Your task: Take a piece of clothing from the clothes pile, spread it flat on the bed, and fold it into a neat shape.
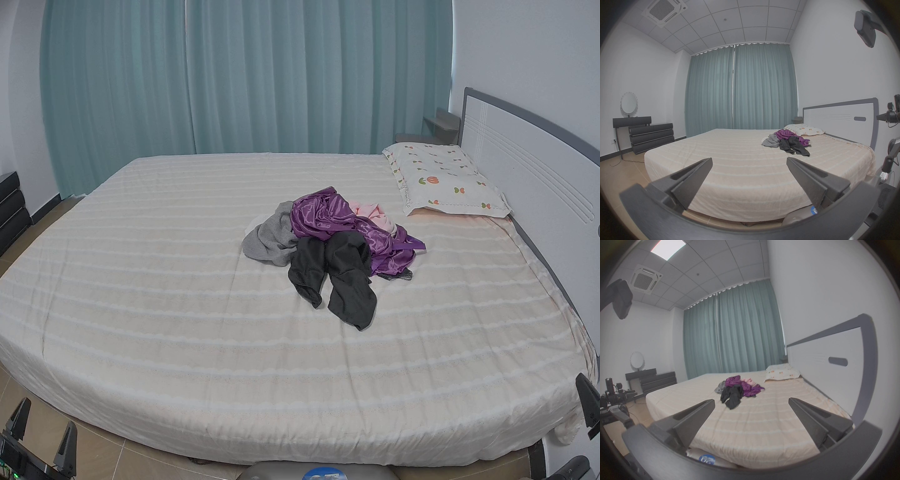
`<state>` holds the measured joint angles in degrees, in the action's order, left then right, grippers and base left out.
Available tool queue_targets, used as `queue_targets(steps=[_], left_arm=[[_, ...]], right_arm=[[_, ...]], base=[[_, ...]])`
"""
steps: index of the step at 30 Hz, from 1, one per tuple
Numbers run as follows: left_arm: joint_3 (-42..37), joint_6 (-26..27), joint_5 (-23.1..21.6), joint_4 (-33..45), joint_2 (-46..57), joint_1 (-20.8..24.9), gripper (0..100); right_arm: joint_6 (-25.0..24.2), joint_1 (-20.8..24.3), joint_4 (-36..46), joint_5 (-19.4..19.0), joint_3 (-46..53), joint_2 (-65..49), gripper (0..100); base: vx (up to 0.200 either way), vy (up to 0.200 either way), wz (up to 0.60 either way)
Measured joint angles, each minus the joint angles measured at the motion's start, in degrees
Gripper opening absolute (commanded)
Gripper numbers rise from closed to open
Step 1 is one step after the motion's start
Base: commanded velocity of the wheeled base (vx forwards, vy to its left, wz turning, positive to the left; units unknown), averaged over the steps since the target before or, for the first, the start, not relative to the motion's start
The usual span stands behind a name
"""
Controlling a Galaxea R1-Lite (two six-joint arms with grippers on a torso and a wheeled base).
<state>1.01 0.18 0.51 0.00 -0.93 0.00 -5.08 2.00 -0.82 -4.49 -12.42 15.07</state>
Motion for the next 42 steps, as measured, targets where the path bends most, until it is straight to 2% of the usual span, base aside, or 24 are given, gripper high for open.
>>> queue_targets(steps=[5,10,17,25,33,42], left_arm=[[0.0,0.0,0.0,0.0,0.0,0.0,100],[0.0,0.0,0.0,0.0,0.0,0.0,100],[0.0,0.0,0.0,0.0,0.0,0.0,100],[0.0,0.0,0.0,0.0,0.0,-0.02,100],[0.0,0.0,0.0,0.0,0.0,0.02,100],[0.0,0.0,0.0,0.0,0.0,0.0,100]], right_arm=[[-0.46,1.69,-3.01,-1.37,-1.18,10.4,100],[-2.16,4.61,-9.85,-2.02,-2.38,23.16,100],[-6.38,8.77,-20.14,-2.46,-4.89,42.31,100],[-11.34,11.51,-31.31,-2.54,-10.53,65.22,100],[-18.04,13.73,-41.8,-2.07,-19.96,88.6,100],[-26.26,16.32,-46.51,-1.74,-35.67,109.69,100]], base=[[0.0,0.0,0.0],[0.0,0.0,0.0],[0.0,0.0,0.0],[0.0,0.0,0.0],[0.0,0.0,0.0],[0.0,0.0,0.0]])
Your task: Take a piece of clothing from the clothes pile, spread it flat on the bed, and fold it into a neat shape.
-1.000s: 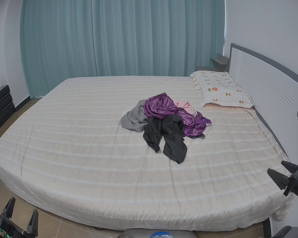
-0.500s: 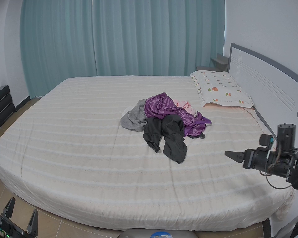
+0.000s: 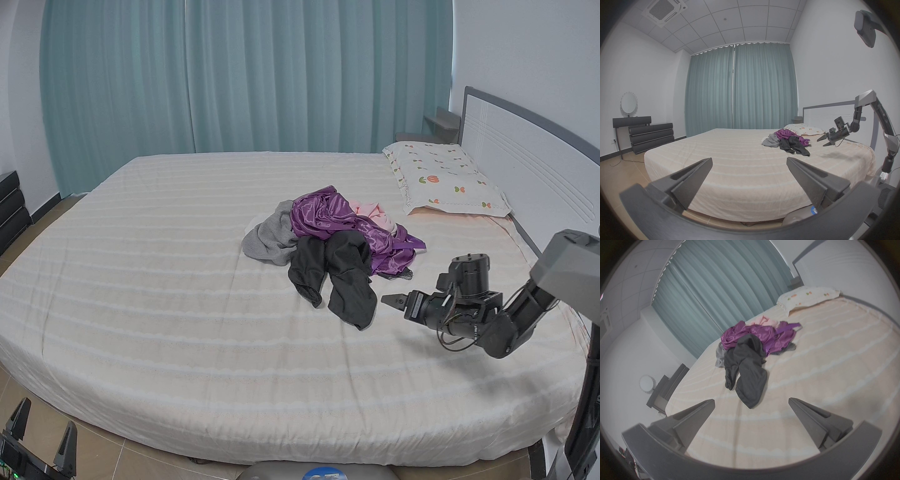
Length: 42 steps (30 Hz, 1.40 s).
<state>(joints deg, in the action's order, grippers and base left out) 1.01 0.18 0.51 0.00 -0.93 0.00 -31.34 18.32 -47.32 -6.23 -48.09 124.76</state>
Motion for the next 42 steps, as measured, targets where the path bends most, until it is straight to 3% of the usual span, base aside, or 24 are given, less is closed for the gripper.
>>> queue_targets(steps=[5,13,31,32,42], left_arm=[[0.0,0.0,0.0,0.0,0.0,0.0,100],[0.0,0.0,0.0,0.0,0.0,-0.02,100],[0.0,0.0,-0.02,0.0,0.0,0.0,100],[0.0,0.0,0.0,0.0,0.0,0.0,100],[0.0,0.0,0.0,0.0,0.0,0.0,100]], right_arm=[[-3.28,2.68,-0.2,0.88,-6.12,7.19,100],[-4.16,5.71,0.15,7.34,-16.32,16.2,100],[-4.27,6.95,8.77,14.1,-37.71,28.61,100],[-4.29,7.03,9.23,14.24,-38.64,29.1,0],[-8.4,7.72,11.2,14.32,-41.37,30.39,0]], base=[[0.0,0.0,0.0],[0.0,0.0,0.0],[0.0,0.0,0.0],[0.0,0.0,0.0],[0.0,0.0,0.0]])
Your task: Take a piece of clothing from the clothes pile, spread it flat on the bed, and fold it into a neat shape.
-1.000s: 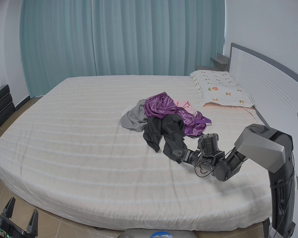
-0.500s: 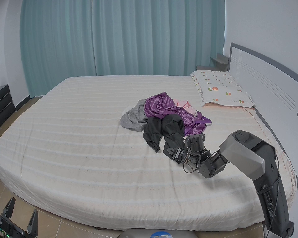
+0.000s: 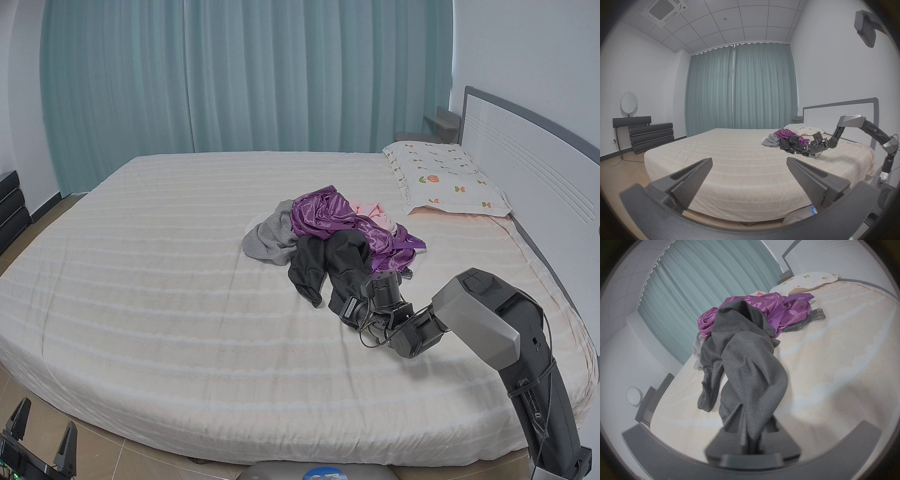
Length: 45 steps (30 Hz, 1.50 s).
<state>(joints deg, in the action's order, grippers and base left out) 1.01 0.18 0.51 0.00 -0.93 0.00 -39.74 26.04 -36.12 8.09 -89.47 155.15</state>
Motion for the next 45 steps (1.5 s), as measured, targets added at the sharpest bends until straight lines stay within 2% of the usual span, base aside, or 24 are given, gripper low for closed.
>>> queue_targets(steps=[5,10,19,24,30,38,45], left_arm=[[0.0,0.0,0.0,0.0,0.0,0.0,100],[0.0,0.0,0.0,0.0,0.0,0.0,100],[-0.02,0.0,0.0,0.0,0.0,0.0,100],[-0.02,0.0,0.0,0.0,0.0,-0.02,100],[-0.02,0.06,-0.02,0.0,0.0,0.0,100],[-0.02,0.2,-0.11,-0.02,0.0,0.0,100],[0.0,1.27,-1.4,-0.24,0.0,0.11,100]], right_arm=[[-2.9,0.04,-1.05,-0.27,3.19,-2.72,0],[-4.51,0.26,-4.28,-1.69,11.79,-7.5,0],[-5.52,0.85,-17.8,-6.24,34.9,-20.0,0],[-5.66,2.12,-24.55,-8.63,48.85,-30.84,0],[-5.63,5.21,-28.33,-9.79,60.12,-44.22,0],[-4.86,10.69,-29.82,-10.17,69.18,-59.7,0],[-2.24,14.51,-29.89,-10.19,71.3,-66.8,0]], base=[[0.0,0.0,0.0],[0.0,0.0,0.0],[0.0,0.0,0.0],[0.0,0.0,0.0],[0.0,0.0,0.0],[0.0,0.0,0.0],[0.0,0.0,0.0]])
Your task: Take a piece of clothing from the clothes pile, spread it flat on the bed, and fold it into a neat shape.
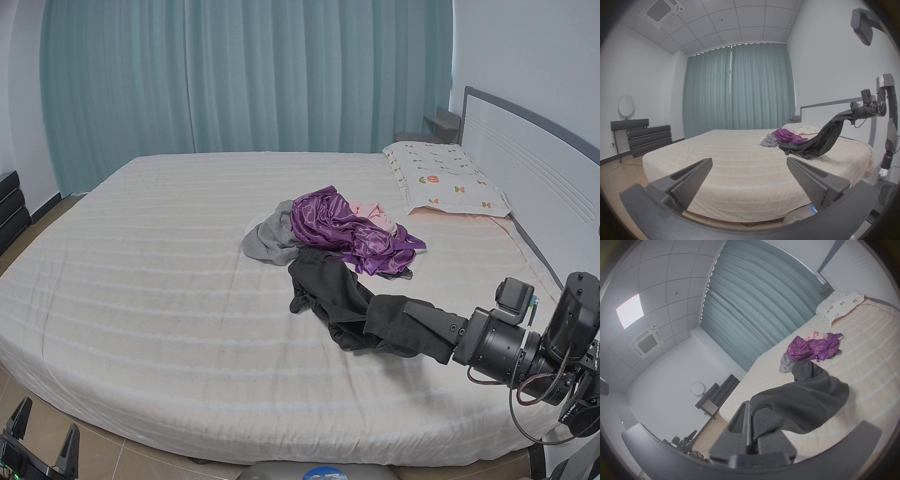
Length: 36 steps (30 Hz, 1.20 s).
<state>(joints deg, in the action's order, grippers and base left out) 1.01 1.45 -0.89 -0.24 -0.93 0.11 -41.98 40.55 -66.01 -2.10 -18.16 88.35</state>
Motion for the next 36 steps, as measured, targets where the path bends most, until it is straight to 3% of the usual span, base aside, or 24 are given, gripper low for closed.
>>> queue_targets(steps=[4,9,20,26,36], left_arm=[[0.02,-0.52,-2.26,-1.63,0.0,0.0,100],[4.96,-5.61,-5.49,-4.33,-1.61,0.02,100],[10.95,-8.73,-12.26,-5.67,-18.83,0.9,100],[10.78,-8.91,-14.79,-5.77,-28.76,4.79,100],[10.84,-8.97,-15.29,-9.28,-44.56,13.17,100]], right_arm=[[1.12,0.61,-0.22,-0.11,0.11,-2.07,0],[1.87,0.85,-0.24,-0.35,0.11,-3.73,0],[3.29,2.21,-0.22,-0.59,-0.16,-6.31,0],[3.78,2.78,-0.11,-0.39,-0.13,-6.95,0],[4.13,2.17,0.43,-0.04,0.52,-7.92,0]], base=[[0.0,0.0,0.0],[0.0,0.0,0.0],[0.0,0.0,0.0],[0.0,0.0,0.0],[0.0,0.0,0.0]])
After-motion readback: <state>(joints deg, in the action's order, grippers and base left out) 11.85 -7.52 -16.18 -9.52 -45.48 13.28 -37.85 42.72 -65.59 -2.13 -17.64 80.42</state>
